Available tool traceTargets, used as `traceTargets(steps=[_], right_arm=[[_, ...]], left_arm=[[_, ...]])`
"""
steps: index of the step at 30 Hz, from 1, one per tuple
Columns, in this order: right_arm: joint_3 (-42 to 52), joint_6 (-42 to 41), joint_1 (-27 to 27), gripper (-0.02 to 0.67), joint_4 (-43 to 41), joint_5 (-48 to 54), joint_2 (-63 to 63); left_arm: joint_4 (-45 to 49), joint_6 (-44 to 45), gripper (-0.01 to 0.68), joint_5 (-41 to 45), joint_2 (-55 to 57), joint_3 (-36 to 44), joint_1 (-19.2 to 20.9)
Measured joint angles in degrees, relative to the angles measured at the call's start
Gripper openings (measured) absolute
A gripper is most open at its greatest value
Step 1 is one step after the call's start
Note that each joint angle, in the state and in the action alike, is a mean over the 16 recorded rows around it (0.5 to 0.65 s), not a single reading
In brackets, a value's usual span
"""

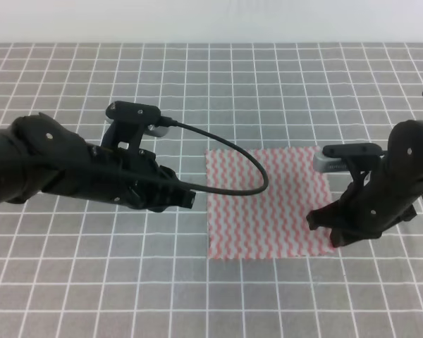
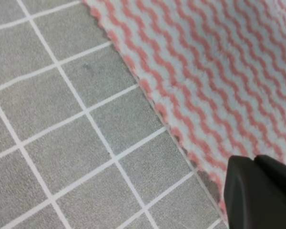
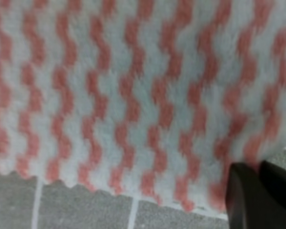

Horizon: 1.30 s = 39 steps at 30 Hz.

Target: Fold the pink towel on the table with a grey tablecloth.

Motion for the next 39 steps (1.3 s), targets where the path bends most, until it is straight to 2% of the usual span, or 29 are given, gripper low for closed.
traceTargets(steps=[3, 10, 14, 18, 23, 27, 33, 39], right_arm=[[-0.59, -0.12, 0.00, -0.011, 0.15, 0.04, -0.58], [-2.46, -0.84, 0.00, -0.014, 0.56, 0.39, -1.50], [-3.38, -1.21, 0.00, -0.014, 0.74, 0.33, -1.69], [-3.87, -1.56, 0.00, -0.015, 0.92, -0.01, -1.73], [-4.09, -1.60, 0.00, -0.015, 0.95, -0.75, -1.73], [-4.38, -1.60, 0.00, -0.015, 0.91, -1.31, -1.65], [-5.11, -1.59, 0.00, -0.015, 0.86, -1.96, -1.58], [-5.95, -1.60, 0.00, -0.015, 0.73, -2.41, -1.37]], left_arm=[[1.50, 0.40, 0.000, -0.08, 0.07, -0.03, 0.01], [8.46, 1.34, 0.014, 1.19, 0.42, -0.70, 0.04], [13.17, 3.16, 0.087, 3.01, 0.38, -1.37, -0.60], [17.00, 6.38, 0.188, 4.33, 0.46, -2.06, -2.45], [21.34, 10.25, 0.321, 4.10, 0.92, -2.67, -6.65], [24.34, 12.68, 0.399, 3.04, 2.13, -2.76, -10.60], [28.81, 13.29, 0.423, 0.70, 4.66, -2.76, -14.99], [31.22, 12.96, 0.425, -0.73, 6.89, -2.75, -16.48]])
